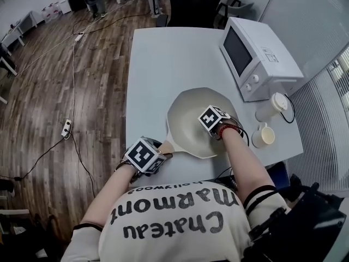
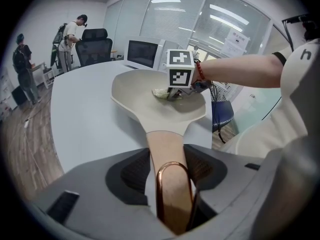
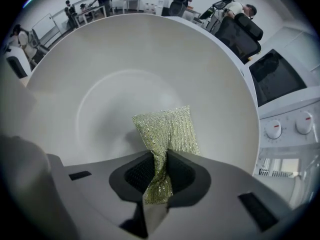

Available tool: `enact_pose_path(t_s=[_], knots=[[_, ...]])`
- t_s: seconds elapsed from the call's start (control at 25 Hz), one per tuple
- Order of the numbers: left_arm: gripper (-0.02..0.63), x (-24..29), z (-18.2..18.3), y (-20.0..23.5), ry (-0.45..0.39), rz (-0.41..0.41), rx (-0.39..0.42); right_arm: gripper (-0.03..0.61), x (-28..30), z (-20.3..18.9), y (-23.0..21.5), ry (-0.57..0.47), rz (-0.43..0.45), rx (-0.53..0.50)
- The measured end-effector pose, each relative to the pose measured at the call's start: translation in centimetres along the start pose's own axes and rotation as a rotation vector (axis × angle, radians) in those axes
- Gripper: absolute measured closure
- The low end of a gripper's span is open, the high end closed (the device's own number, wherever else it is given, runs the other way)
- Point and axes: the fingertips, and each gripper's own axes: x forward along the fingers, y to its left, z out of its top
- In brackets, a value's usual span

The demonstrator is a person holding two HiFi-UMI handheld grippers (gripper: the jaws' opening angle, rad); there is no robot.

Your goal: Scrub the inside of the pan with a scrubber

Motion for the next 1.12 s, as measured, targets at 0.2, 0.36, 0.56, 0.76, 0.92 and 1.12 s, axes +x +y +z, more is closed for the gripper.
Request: enact_pose_path(t_s=[0.2, 0.36, 0.56, 0.76, 0.92, 1.12], knots=[[0.391, -0.1, 0.1, 0.0, -0.001, 0.022, 0.010, 0.514, -0.3, -1.4, -0.1, 0.061, -0.059, -0.076], [0.391, -0.2, -0.1, -0.4, 0.001, 0.018, 0.023, 0.514, -0.7, -2.4, 0.2, 0.071, -0.059, -0.076], [0.391, 0.0, -0.1, -0.9, 0.004, 0.013, 0.046, 0.514, -1.4, -3.6, 0.2, 0.044, -0.055, -0.040], [0.391, 0.1, -0.1, -0.9, 0.002, 0.013, 0.034, 0.514, -3.1, -4.6, -1.5, -0.002, -0.064, 0.004], [0.391, 0.1, -0.1, -0.9, 0.004, 0.013, 0.036, 0.514, -5.1, -4.6, -2.3, -0.051, -0.080, 0.025], [0.391, 0.0, -0.2, -1.0, 0.013, 0.017, 0.039, 0.514, -7.9, -4.3, -3.4, -0.149, -0.085, 0.080]])
